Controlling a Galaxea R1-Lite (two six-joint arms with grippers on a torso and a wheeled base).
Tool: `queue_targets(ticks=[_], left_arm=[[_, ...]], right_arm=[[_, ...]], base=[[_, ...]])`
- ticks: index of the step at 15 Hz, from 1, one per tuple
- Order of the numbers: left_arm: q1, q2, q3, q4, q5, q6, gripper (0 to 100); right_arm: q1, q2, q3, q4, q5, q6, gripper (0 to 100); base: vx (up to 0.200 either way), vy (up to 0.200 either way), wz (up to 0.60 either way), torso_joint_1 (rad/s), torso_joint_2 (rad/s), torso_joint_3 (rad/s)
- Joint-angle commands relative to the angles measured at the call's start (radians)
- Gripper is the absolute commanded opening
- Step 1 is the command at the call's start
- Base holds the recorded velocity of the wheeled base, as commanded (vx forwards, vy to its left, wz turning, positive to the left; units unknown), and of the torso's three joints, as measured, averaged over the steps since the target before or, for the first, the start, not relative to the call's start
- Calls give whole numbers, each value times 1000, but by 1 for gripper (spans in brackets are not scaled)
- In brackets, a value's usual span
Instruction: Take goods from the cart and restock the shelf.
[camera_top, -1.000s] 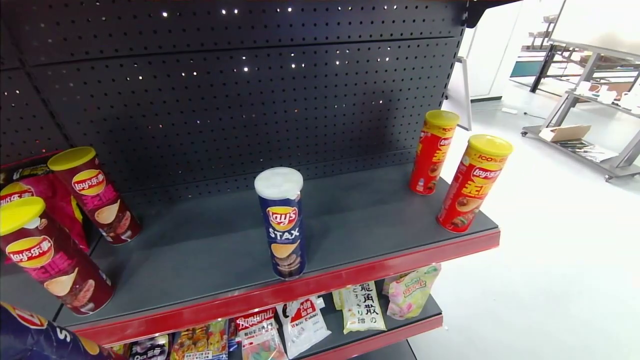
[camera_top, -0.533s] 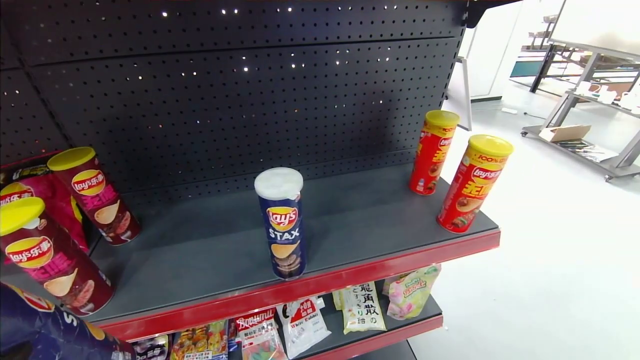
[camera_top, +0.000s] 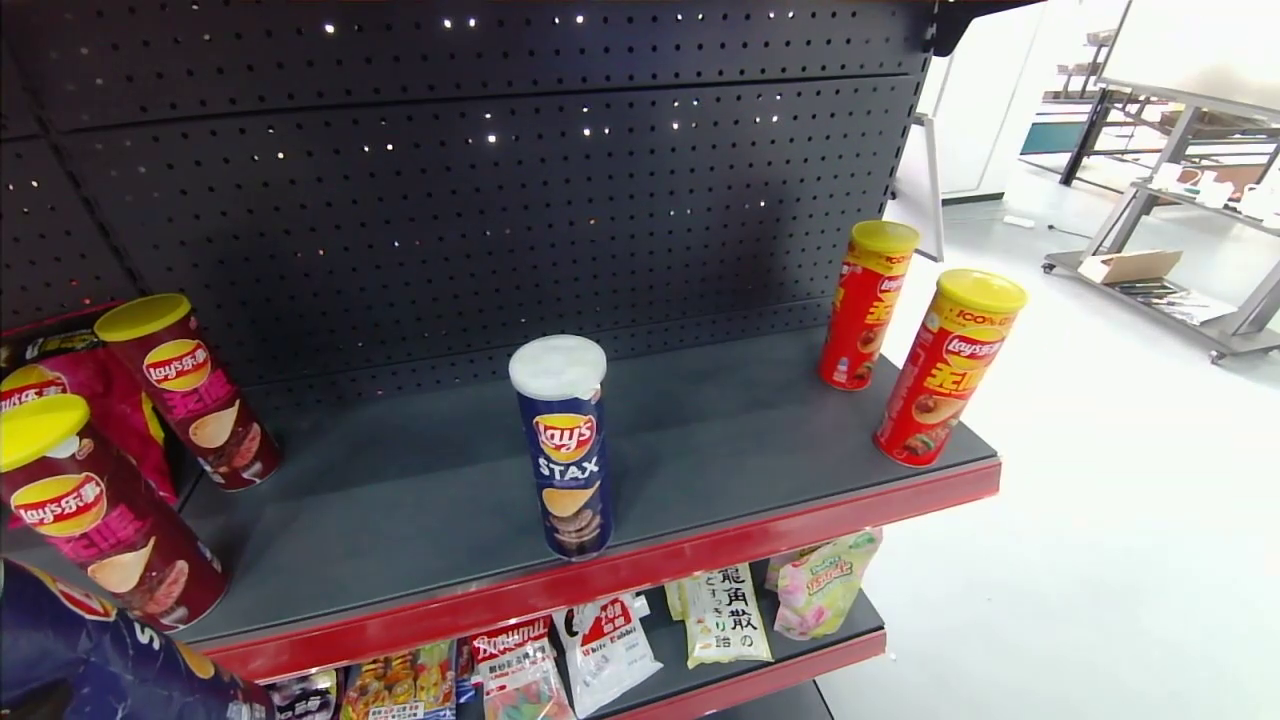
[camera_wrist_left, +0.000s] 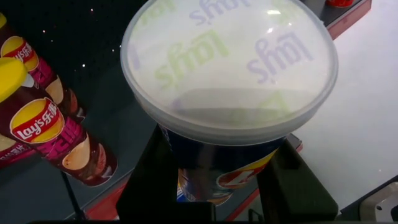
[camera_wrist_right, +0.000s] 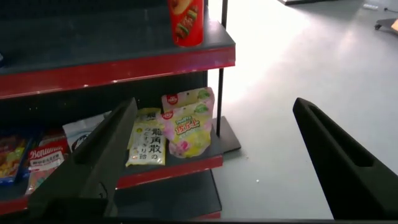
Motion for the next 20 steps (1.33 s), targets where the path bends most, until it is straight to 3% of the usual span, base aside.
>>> queue_targets(ticks=[1, 4, 7, 14, 16, 19, 20], left_arm=[[0, 18, 1, -1, -2, 0, 0], [0, 73, -10, -11, 0, -2, 0], [1, 204, -8, -123, 1, -6, 0], [0, 335, -47, -146, 7, -2, 0], [0, 429, -80, -192, 7, -5, 0], [-13, 661, -175, -367, 9, -28, 0], [-14, 674, -182, -375, 9, -28, 0]], right_arm=[[0, -1, 0, 1, 0, -1, 100], [0, -1, 1, 1, 0, 1, 100], [0, -1, 1, 1, 0, 1, 100], [0, -1, 1, 1, 0, 1, 100], [0, -1, 1, 1, 0, 1, 100], [0, -1, 1, 1, 0, 1, 100], [0, -1, 0, 1, 0, 1, 100]], base=[[0, 0, 0, 0, 0, 0], [0, 0, 0, 0, 0, 0], [0, 0, 0, 0, 0, 0], [0, 0, 0, 0, 0, 0], [0, 0, 0, 0, 0, 0], [0, 0, 0, 0, 0, 0], [0, 0, 0, 0, 0, 0]])
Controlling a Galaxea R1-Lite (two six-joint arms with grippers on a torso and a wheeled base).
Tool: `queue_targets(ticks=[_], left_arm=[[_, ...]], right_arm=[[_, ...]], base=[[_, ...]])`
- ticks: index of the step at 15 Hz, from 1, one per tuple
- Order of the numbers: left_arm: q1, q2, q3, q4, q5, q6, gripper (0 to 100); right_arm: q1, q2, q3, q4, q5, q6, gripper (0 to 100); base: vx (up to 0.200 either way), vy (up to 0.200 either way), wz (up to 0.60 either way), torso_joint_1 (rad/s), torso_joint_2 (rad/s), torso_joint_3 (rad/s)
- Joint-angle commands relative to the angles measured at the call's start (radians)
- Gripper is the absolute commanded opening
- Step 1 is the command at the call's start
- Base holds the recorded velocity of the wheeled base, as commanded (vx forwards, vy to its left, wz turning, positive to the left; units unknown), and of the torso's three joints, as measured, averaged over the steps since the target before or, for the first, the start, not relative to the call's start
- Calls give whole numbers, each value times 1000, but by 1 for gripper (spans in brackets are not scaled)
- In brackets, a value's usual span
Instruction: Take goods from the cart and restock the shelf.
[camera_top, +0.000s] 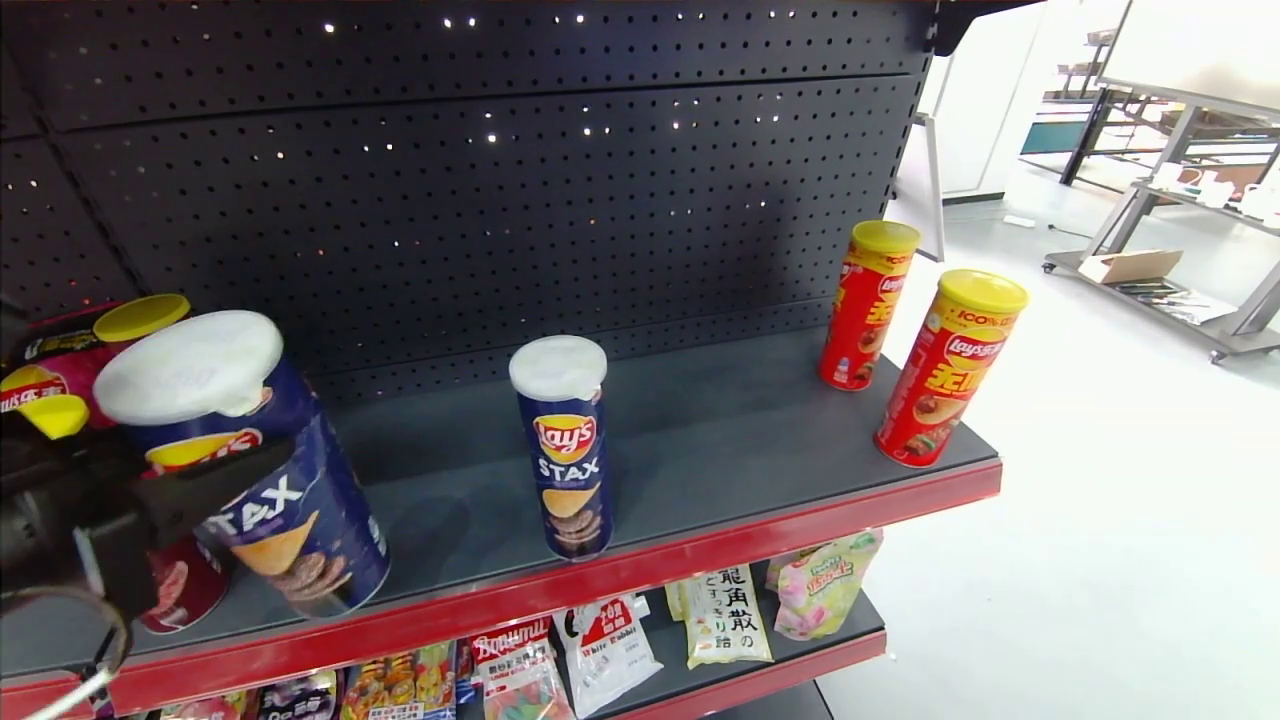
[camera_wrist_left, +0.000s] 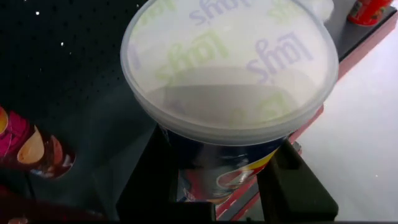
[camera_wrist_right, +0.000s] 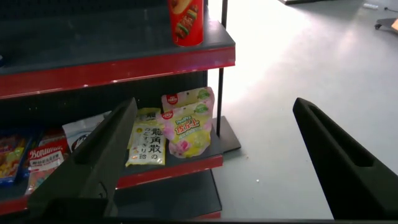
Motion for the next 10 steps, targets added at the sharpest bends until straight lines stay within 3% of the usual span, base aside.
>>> queue_targets(ticks=[1, 3, 6, 10], left_arm=[[-6, 250, -100, -70, 2, -8, 0], [-4, 338, -143, -95, 2, -8, 0], [-4, 539, -221, -235, -5, -12, 0], [-4, 704, -382, -259, -5, -11, 0]], right_arm=[[0, 0, 0, 0, 0, 1, 100], [0, 0, 0, 0, 0, 1, 100], [0, 0, 0, 0, 0, 1, 100], [0, 0, -1, 0, 0, -1, 100]], base=[[0, 0, 0, 0, 0, 0], [0, 0, 0, 0, 0, 0], [0, 0, 0, 0, 0, 0], [0, 0, 0, 0, 0, 0]])
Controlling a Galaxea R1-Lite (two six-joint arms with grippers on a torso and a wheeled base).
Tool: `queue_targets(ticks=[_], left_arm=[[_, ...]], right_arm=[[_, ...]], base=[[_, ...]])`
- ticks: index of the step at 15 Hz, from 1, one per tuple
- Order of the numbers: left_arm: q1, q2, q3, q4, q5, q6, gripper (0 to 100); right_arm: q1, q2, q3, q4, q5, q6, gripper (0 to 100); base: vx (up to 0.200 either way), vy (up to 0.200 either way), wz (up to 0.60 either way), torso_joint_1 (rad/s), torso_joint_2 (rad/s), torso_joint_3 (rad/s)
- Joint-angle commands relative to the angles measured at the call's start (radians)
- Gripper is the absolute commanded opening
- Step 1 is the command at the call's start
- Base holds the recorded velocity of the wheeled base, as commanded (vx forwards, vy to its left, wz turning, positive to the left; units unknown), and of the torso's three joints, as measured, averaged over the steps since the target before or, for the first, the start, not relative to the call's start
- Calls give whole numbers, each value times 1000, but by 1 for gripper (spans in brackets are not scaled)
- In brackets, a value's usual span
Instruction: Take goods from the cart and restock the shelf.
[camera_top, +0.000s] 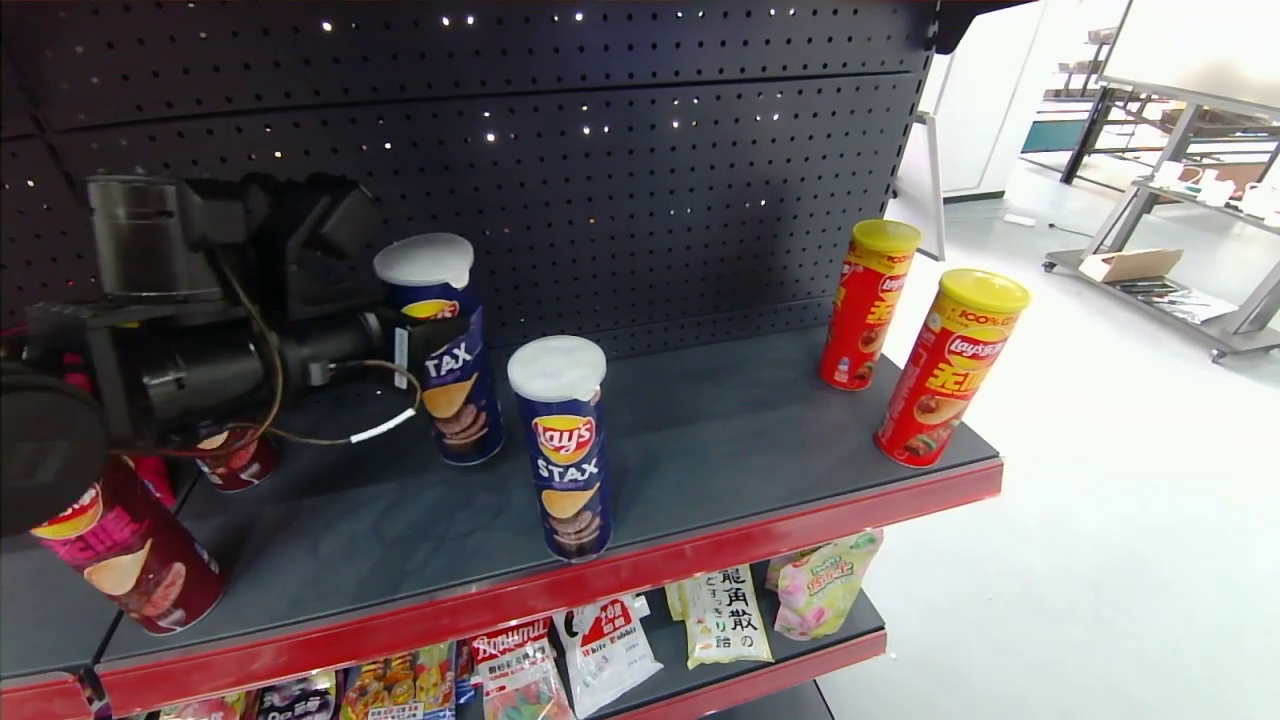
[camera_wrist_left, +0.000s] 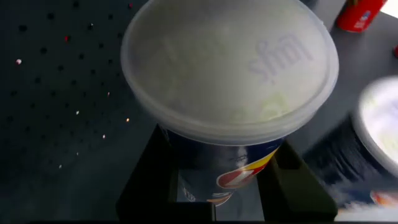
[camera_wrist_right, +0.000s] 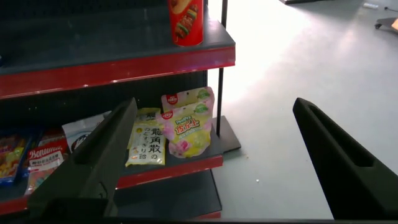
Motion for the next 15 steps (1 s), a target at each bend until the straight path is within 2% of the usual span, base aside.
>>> queue_targets(ticks=[1, 4, 7, 10, 11, 13, 15], left_arm=[[-2, 163, -126, -6, 0, 0, 0], [-2, 229, -189, -10, 0, -1, 0], [-22, 298, -233, -81, 0, -1, 0], [-28, 363, -316, -90, -2, -4, 0], [-31, 373, -331, -92, -2, -10, 0], [-37, 398, -357, -90, -2, -47, 0], [-42, 405, -357, -92, -2, -64, 0]], right_arm=[[0, 0, 0, 0, 1, 0, 100], [0, 0, 0, 0, 1, -1, 100], [0, 0, 0, 0, 1, 0, 100], [0, 0, 0, 0, 1, 0, 100], [0, 0, 0, 0, 1, 0, 100], [0, 0, 0, 0, 1, 0, 100], [0, 0, 0, 0, 1, 0, 100]], base=[[0, 0, 0, 0, 0, 0], [0, 0, 0, 0, 0, 0], [0, 0, 0, 0, 0, 0], [0, 0, 0, 0, 0, 0], [0, 0, 0, 0, 0, 0], [0, 0, 0, 0, 0, 0], [0, 0, 0, 0, 0, 0]])
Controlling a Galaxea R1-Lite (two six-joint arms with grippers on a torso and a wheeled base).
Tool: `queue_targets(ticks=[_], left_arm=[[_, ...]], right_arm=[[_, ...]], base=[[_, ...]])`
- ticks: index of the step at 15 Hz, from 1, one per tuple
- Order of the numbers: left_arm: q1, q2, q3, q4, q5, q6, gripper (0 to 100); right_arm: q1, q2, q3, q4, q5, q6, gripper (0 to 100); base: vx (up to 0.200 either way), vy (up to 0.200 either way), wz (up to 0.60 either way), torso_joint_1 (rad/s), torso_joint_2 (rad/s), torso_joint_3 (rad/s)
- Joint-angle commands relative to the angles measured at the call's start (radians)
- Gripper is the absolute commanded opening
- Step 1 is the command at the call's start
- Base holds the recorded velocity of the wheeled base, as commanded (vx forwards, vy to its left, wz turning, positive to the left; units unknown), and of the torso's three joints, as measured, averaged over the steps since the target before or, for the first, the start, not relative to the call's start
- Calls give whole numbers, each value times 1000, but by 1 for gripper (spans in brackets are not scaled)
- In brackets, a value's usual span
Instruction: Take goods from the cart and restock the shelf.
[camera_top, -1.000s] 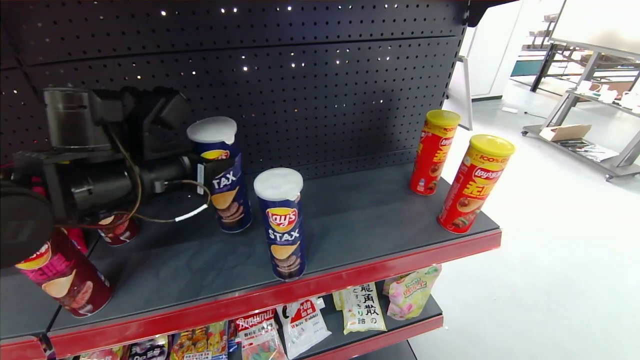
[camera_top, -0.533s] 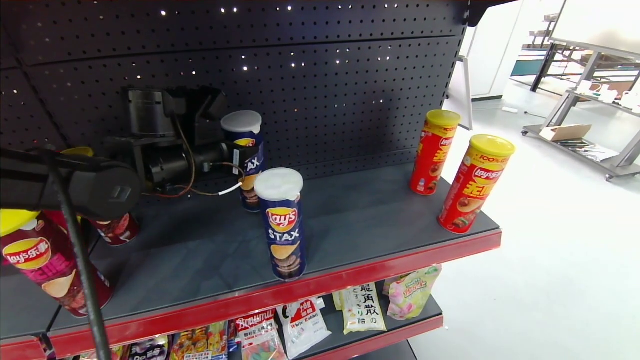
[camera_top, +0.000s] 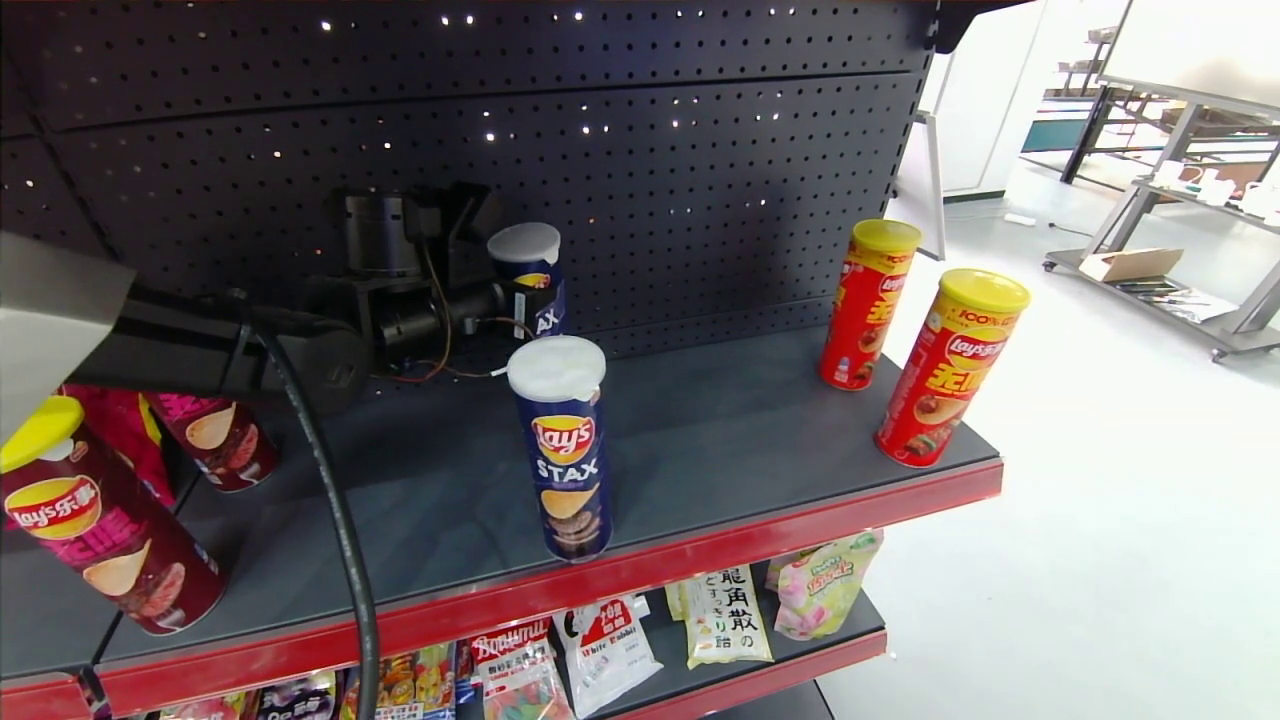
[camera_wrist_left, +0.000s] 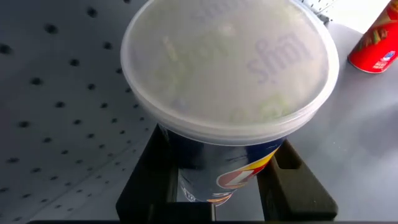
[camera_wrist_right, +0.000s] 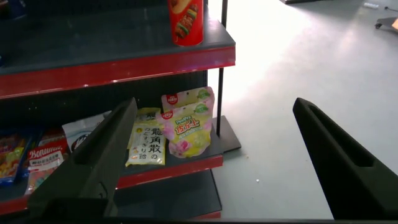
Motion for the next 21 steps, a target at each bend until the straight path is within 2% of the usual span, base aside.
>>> queue_targets(ticks=[1, 18, 21], left_arm=[[-9, 16, -5, 1, 0, -16, 0], [-8, 46, -28, 10, 6, -18, 0], [-6, 28, -27, 56, 6, -13, 0]], right_arm=[[0, 0, 0, 0, 1, 0, 100], [0, 0, 0, 0, 1, 0, 100], [0, 0, 0, 0, 1, 0, 100]], base=[[0, 0, 0, 0, 0, 0], [0, 0, 0, 0, 0, 0], [0, 0, 0, 0, 0, 0]])
